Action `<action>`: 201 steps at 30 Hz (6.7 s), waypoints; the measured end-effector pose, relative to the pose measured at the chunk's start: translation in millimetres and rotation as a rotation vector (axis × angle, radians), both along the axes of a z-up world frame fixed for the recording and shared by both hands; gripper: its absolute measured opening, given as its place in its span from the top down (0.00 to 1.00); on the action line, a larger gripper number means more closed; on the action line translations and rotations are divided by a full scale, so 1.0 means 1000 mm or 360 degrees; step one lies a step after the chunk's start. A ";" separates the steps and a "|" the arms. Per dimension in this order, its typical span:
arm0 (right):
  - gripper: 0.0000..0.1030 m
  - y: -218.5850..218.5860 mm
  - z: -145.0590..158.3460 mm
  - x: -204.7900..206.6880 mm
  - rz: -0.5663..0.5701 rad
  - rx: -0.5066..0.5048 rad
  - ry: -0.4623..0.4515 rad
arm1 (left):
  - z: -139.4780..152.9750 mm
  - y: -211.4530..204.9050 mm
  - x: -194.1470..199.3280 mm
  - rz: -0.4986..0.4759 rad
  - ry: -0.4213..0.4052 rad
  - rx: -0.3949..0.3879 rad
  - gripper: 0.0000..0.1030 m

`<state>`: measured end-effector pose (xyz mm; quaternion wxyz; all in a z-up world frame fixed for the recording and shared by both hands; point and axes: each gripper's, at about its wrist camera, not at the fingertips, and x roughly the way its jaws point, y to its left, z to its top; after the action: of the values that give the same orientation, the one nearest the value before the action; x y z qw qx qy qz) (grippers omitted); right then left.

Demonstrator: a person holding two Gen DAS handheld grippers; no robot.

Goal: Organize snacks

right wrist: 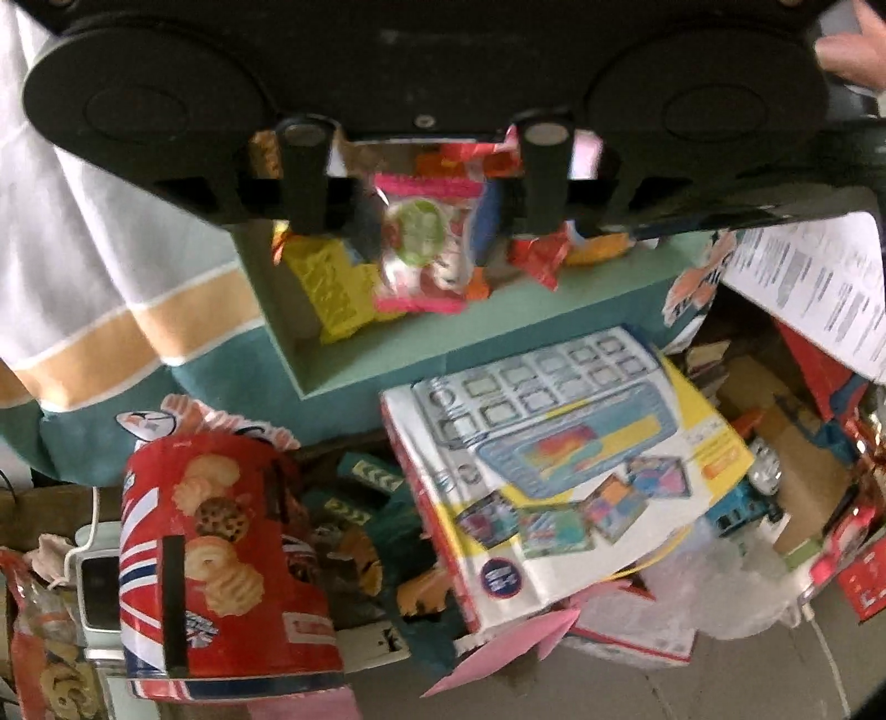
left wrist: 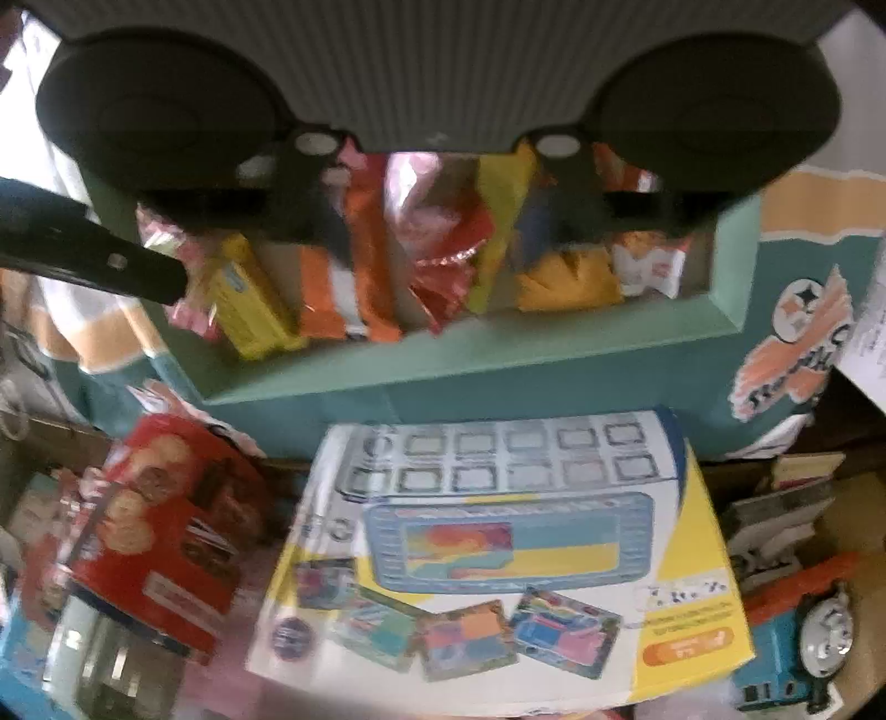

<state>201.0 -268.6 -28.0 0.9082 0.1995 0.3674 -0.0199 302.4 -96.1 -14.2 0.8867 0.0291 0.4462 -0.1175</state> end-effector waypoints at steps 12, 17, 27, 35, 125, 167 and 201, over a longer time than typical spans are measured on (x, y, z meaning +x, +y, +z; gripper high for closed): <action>0.00 0.004 0.012 -0.036 -0.0042 0.0034 -0.0058 | 0.008 0.011 -0.035 0.0000 -0.0034 0.0090 0.00; 0.00 0.010 0.016 -0.063 -0.0047 0.0035 -0.0033 | 0.013 0.014 -0.061 -0.0017 -0.0029 0.0102 0.00; 0.00 0.014 0.023 -0.115 -0.0065 0.0033 -0.0016 | 0.021 0.025 -0.108 -0.0037 0.0032 0.0054 0.00; 0.00 0.011 0.005 -0.157 -0.0123 0.0060 0.0060 | 0.011 0.039 -0.148 -0.0053 0.0080 0.0017 0.00; 0.68 0.016 -0.003 -0.183 -0.0180 -0.0078 -0.0065 | 0.020 0.025 -0.142 -0.0156 -0.0035 -0.0101 0.60; 0.00 0.015 0.018 -0.180 -0.0247 -0.0027 -0.0103 | 0.024 0.004 -0.148 -0.0113 -0.0049 -0.0030 0.00; 0.00 0.090 -0.019 -0.225 0.0037 -0.0274 0.0361 | -0.009 0.133 -0.222 0.0229 0.0081 0.0059 0.00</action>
<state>-23.9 -179.0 -47.4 0.8748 0.1130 0.4669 -0.0632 80.4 37.4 -23.3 0.8805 0.0104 0.4717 -0.0457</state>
